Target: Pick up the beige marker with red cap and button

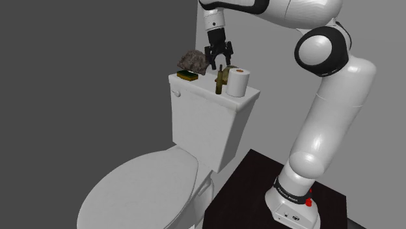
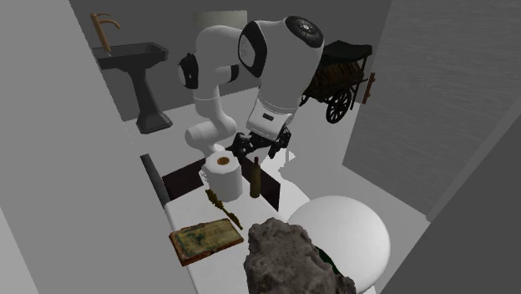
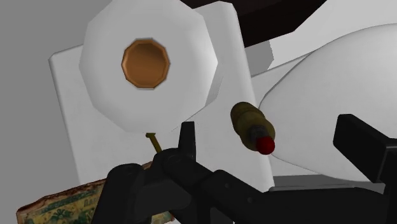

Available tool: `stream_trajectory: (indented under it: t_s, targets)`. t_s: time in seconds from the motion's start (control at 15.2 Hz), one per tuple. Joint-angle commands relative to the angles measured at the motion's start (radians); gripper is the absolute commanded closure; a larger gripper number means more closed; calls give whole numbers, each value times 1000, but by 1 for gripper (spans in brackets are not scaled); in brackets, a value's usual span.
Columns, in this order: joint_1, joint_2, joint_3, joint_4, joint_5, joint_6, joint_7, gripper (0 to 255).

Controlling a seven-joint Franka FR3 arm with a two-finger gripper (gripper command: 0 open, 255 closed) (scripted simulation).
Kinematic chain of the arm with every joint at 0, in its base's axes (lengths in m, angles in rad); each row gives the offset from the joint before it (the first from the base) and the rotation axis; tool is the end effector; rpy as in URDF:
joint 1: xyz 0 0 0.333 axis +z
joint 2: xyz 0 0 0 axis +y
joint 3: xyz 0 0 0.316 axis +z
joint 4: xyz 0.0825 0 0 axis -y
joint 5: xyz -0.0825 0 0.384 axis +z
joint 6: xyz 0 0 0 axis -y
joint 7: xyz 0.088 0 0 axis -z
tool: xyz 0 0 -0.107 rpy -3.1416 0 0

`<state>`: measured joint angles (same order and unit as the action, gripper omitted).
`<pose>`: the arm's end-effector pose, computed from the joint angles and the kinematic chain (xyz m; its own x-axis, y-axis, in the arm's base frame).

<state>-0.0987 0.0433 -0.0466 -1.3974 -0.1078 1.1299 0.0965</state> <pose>0.5097 -0.0885 0.6488 0.9155 -0.2775 -0.2913 -0.2470 -0.9592 0.1374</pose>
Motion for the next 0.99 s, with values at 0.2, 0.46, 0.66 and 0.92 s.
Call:
stream_trajectory:
  t_s: [0.2, 0.46, 0.66, 0.92]
  targets:
    - [0, -9, 0, -34, 1, 25, 4, 255]
    - [0, -8, 0, -33, 1, 25, 4, 255]
    - [0, -9, 0, -34, 1, 25, 4, 255]
    - [0, 11, 0, 33, -1, -22, -2, 255]
